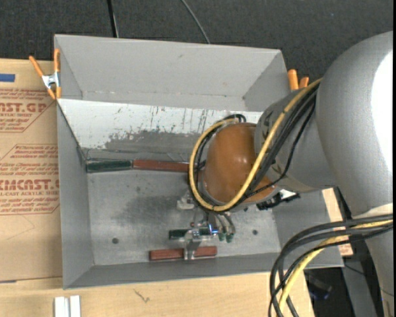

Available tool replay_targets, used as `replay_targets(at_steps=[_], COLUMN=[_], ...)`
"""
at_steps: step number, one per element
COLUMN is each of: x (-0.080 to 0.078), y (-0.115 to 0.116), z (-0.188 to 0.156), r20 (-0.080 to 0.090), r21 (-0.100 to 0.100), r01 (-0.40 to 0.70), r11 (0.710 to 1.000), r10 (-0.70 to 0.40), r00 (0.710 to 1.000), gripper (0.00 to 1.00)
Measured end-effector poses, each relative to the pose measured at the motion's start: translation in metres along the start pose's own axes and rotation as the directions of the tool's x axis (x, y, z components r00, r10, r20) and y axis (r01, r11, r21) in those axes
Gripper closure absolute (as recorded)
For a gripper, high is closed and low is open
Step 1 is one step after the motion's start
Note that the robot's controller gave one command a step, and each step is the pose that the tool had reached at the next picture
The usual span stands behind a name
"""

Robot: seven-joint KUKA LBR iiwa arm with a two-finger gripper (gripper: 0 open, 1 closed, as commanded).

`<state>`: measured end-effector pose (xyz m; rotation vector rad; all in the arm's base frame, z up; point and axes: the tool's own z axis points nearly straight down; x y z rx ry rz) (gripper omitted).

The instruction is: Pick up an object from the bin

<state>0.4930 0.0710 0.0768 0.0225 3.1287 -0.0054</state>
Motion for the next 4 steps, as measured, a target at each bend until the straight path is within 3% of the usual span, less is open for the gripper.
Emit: replay_targets(at_steps=[1,3,4], x=[-0.0080,-0.0084,-0.0053], y=[-0.0082,-0.0081,-0.0084], z=[0.0009,-0.0003,-0.0063], r20=[0.011,0.008,-0.009], r21=[-0.007,-0.007,-0.005], r01=[0.035,0.035,0.036], r11=[0.999,0.999,0.999], r10=[-0.035,-0.035,-0.036], r00=[0.999,0.999,0.999], gripper=[1.00,1.00,1.00])
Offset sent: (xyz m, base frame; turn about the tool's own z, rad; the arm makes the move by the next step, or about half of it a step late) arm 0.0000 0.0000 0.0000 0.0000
